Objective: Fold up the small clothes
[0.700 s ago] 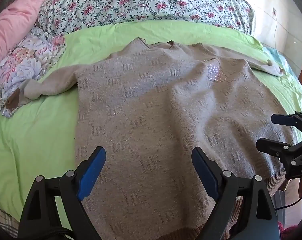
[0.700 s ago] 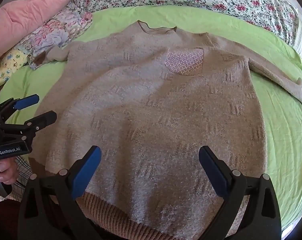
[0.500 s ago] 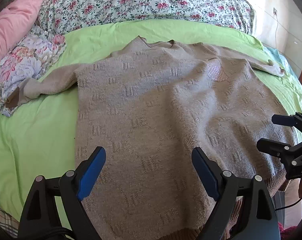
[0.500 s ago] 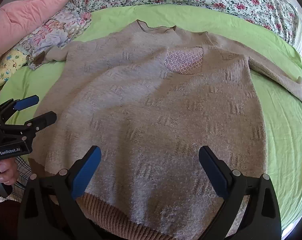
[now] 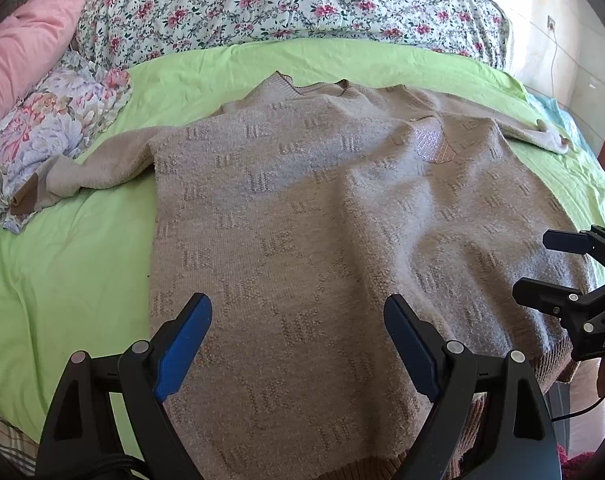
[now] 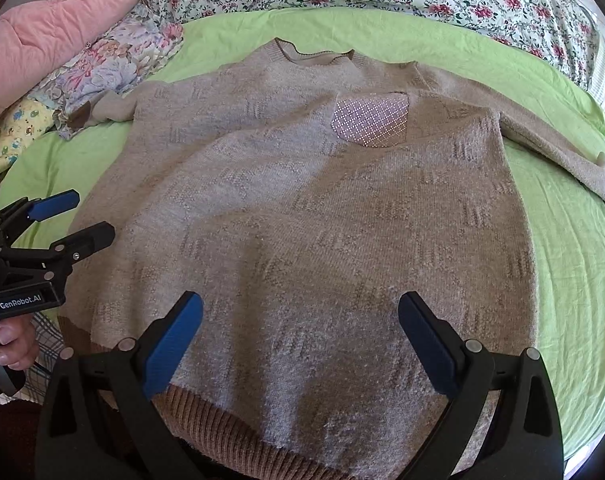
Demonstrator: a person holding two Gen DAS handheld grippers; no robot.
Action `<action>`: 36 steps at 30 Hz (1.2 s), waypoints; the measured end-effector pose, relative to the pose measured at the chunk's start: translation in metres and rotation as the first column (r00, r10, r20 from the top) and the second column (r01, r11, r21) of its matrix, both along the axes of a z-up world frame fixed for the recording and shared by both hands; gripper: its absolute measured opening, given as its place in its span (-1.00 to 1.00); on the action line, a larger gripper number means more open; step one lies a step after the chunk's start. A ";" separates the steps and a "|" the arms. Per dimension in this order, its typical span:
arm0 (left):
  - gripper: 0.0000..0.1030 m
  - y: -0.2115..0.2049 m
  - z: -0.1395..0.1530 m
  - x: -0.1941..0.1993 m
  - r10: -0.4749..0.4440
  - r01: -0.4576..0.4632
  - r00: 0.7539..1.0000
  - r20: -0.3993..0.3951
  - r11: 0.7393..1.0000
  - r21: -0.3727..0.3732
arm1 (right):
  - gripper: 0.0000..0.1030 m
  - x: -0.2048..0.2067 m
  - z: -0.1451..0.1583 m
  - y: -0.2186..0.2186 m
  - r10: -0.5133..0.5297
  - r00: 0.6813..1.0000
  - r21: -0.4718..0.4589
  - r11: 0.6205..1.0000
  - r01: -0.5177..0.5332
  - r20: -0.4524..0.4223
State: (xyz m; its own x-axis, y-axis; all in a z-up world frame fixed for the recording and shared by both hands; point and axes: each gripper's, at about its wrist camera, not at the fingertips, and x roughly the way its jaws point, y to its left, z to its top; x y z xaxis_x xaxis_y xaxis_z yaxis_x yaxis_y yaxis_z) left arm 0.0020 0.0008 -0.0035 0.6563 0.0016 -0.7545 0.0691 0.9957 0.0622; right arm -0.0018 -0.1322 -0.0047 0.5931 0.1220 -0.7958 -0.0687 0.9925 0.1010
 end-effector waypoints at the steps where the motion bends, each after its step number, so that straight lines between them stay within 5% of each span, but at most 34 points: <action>1: 0.72 0.000 0.000 0.000 0.000 0.000 1.000 0.000 1.000 -0.002 | 0.91 0.000 0.000 0.000 0.001 1.000 0.001 1.000 -0.001 -0.001; 25: 0.72 -0.001 0.005 -0.002 -0.003 0.003 1.000 0.014 1.000 -0.002 | 0.91 -0.002 0.008 0.004 0.001 0.999 -0.020 1.000 -0.002 -0.034; 31: 0.72 -0.002 0.005 -0.003 -0.004 0.004 1.000 0.026 1.000 -0.005 | 0.91 -0.005 0.010 0.001 -0.001 0.997 0.052 0.999 -0.003 0.074; 36: 0.72 -0.001 0.004 -0.002 -0.009 0.009 1.000 -0.003 1.000 -0.019 | 0.91 -0.004 0.012 0.001 0.002 0.999 0.030 1.000 -0.003 0.038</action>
